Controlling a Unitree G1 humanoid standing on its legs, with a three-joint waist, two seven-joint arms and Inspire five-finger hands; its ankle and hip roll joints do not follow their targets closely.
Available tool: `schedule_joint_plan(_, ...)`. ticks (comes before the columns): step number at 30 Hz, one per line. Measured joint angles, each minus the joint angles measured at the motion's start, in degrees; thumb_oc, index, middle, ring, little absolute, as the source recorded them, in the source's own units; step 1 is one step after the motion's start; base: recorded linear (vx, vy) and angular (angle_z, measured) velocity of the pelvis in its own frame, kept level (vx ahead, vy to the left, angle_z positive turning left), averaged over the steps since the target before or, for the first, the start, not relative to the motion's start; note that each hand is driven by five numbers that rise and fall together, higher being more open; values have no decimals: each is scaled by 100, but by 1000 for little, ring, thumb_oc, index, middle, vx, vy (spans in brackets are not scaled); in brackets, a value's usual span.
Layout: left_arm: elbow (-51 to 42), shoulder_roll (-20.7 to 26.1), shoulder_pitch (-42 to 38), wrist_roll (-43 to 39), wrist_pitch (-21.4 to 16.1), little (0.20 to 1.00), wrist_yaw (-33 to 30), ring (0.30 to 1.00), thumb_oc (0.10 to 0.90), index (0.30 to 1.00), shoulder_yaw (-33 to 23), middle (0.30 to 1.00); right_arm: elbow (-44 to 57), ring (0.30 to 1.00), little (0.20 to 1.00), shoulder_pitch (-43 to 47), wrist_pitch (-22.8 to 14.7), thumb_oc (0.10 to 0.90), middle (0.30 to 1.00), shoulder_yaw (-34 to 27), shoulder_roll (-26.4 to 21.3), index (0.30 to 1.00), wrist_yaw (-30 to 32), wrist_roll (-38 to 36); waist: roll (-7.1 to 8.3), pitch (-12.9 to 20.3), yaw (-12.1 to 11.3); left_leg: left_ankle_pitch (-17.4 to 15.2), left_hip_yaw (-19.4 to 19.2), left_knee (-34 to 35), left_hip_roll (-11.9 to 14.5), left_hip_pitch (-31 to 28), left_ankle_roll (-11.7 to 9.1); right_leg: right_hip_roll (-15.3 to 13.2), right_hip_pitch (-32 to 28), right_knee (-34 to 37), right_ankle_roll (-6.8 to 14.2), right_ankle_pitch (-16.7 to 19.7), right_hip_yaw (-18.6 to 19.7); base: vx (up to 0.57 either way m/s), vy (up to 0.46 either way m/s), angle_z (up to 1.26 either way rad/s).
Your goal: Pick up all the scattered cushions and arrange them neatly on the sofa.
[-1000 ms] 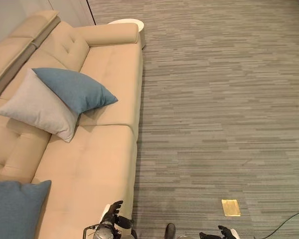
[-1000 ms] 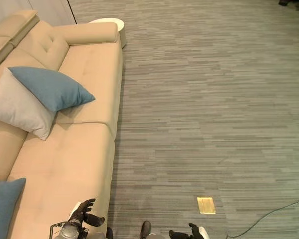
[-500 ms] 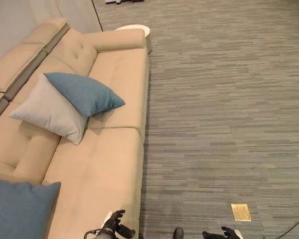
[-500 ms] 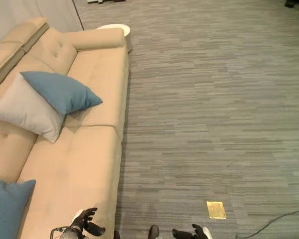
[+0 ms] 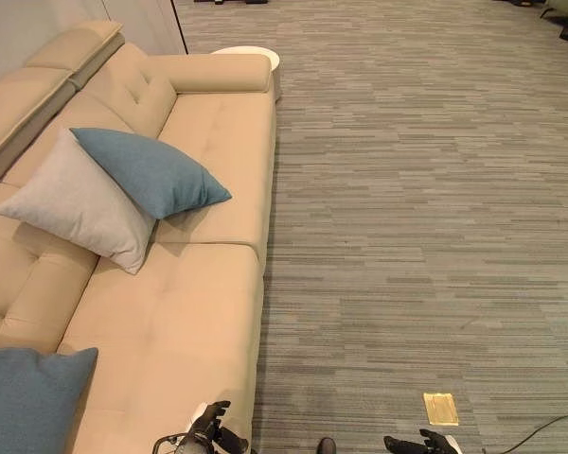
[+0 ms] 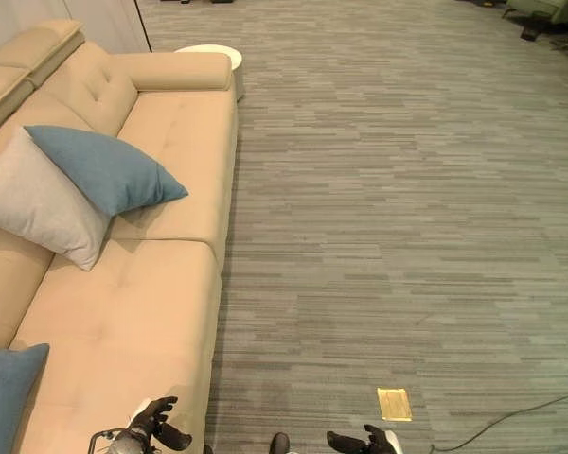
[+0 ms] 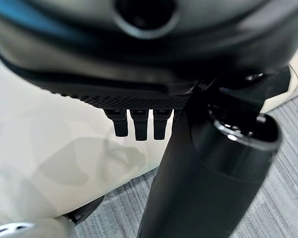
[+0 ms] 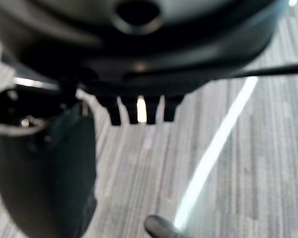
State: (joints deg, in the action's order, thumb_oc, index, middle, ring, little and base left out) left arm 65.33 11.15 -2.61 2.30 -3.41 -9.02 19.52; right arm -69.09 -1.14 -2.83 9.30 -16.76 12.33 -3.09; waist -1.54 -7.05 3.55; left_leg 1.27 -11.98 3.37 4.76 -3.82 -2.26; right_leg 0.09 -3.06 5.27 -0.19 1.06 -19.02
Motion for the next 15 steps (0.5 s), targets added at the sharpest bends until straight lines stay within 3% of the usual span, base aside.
schedule_joint_plan(2,3,-1,-16,-1,0,900,39,900,800,900,4,900,-39,900,900,37,17,800,900,0,-2,900,-19,5,8,-24,-64,-9,55,-210,-6,146,11,-21,35,1,-3,1,-26,-80,-12,7)
schedule_joint_plan(6,3,-7,-150,-6,-1,900,91,900,800,900,70,900,-38,900,900,68,11,800,900,5,-17,900,-24,3,106,-166,-107,-17,572,-539,-88,390,-4,-60,91,-1,-75,47,10,-53,63,0)
schedule_joint_plan(7,2,-12,-186,-11,-2,900,92,900,800,900,94,900,-40,900,900,113,11,800,900,15,-20,900,-22,3,116,-172,-106,-69,830,-528,-139,441,8,-71,165,-3,-118,81,53,-34,81,-63)
schedule_joint_plan(8,-5,-14,-197,-21,-3,900,96,900,800,900,253,900,-36,900,900,304,-8,800,900,28,-66,900,-18,7,81,-180,-128,-81,1356,-220,-358,405,80,-49,389,-5,-116,206,377,-49,131,-84)
schedule_joint_plan(9,-4,-35,-207,-21,-3,900,104,900,800,900,258,900,-31,900,900,398,-35,800,900,23,-83,900,-17,7,21,-207,-97,-63,1410,-160,-373,381,95,-31,432,-5,-129,248,430,-98,153,-83)
schedule_joint_plan(10,13,-69,-242,-20,-2,900,109,900,800,900,260,900,-24,900,900,452,-46,800,900,13,-96,900,-13,7,-44,-268,27,-83,1389,-76,-344,350,109,-5,449,-5,-92,264,441,-98,154,-26)
schedule_joint_plan(11,4,-67,-337,-18,-3,900,105,900,800,900,271,900,-25,900,900,455,-29,800,900,38,-73,900,-10,41,7,-301,128,-83,1395,-54,-412,299,116,-8,497,-6,-101,374,506,-190,70,-86)
schedule_joint_plan(12,-54,1,-372,-14,-24,900,82,900,800,900,267,900,-88,900,900,604,30,800,900,66,-5,900,-25,153,71,-323,-94,-74,999,90,-375,233,151,63,801,-167,86,465,854,-126,9,-124)
schedule_joint_plan(13,-42,65,-432,-11,-22,900,91,900,800,900,263,900,-82,900,900,671,54,800,900,150,23,900,-13,195,151,-384,-147,-68,793,72,-369,253,165,63,883,-168,180,595,912,-182,-8,-156)
schedule_joint_plan(14,-44,145,-455,-9,-21,900,92,900,800,900,260,900,-67,900,900,789,54,800,900,259,45,900,-25,242,164,-477,-207,-24,538,94,-219,256,203,61,981,-155,397,648,805,-3,-35,-111)
schedule_joint_plan(15,-36,218,-516,-5,-15,900,90,900,800,900,235,900,-69,900,900,873,59,800,900,260,75,900,-35,286,185,-533,-258,-11,337,118,-152,244,225,-1,1044,-266,577,374,357,-78,-37,-106)
